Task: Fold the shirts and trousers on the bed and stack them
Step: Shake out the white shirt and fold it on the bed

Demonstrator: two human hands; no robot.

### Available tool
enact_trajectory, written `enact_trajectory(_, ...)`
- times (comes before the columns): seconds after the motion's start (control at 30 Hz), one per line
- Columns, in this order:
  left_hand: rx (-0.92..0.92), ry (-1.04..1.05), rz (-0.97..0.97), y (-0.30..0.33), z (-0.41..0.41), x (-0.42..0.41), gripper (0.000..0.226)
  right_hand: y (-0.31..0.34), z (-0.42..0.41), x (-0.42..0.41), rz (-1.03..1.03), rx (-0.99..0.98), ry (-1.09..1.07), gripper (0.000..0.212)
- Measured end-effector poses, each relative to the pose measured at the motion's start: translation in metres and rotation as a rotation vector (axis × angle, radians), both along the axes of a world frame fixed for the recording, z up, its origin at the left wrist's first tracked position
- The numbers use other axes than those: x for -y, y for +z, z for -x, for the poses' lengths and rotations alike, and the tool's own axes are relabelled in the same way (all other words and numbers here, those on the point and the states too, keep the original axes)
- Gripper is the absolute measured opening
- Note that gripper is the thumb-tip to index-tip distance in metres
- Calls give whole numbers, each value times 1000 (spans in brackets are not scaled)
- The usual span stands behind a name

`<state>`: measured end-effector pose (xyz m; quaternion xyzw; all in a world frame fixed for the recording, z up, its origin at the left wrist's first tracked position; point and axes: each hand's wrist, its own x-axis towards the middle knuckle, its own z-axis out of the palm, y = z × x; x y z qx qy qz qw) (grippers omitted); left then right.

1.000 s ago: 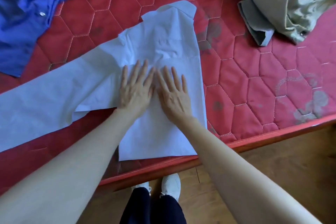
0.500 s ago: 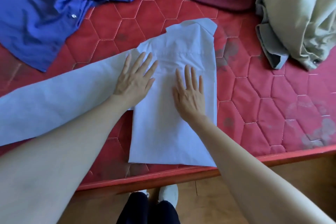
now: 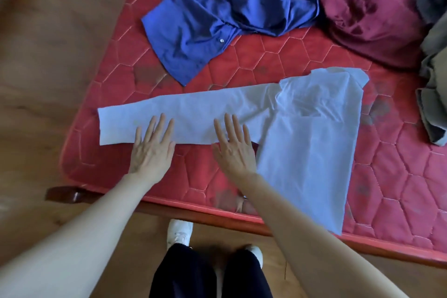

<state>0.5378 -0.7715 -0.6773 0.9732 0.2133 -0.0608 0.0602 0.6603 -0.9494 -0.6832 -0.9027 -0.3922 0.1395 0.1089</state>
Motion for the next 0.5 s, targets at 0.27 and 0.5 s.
enact_trajectory(0.27,-98,136,16,-19,39,-125,53,-25,61,-126,46,-24,139,74)
enact_trajectory(0.5,-57,51,220,-35,33,-195,57,-53,104,-210,32,-86,196,86)
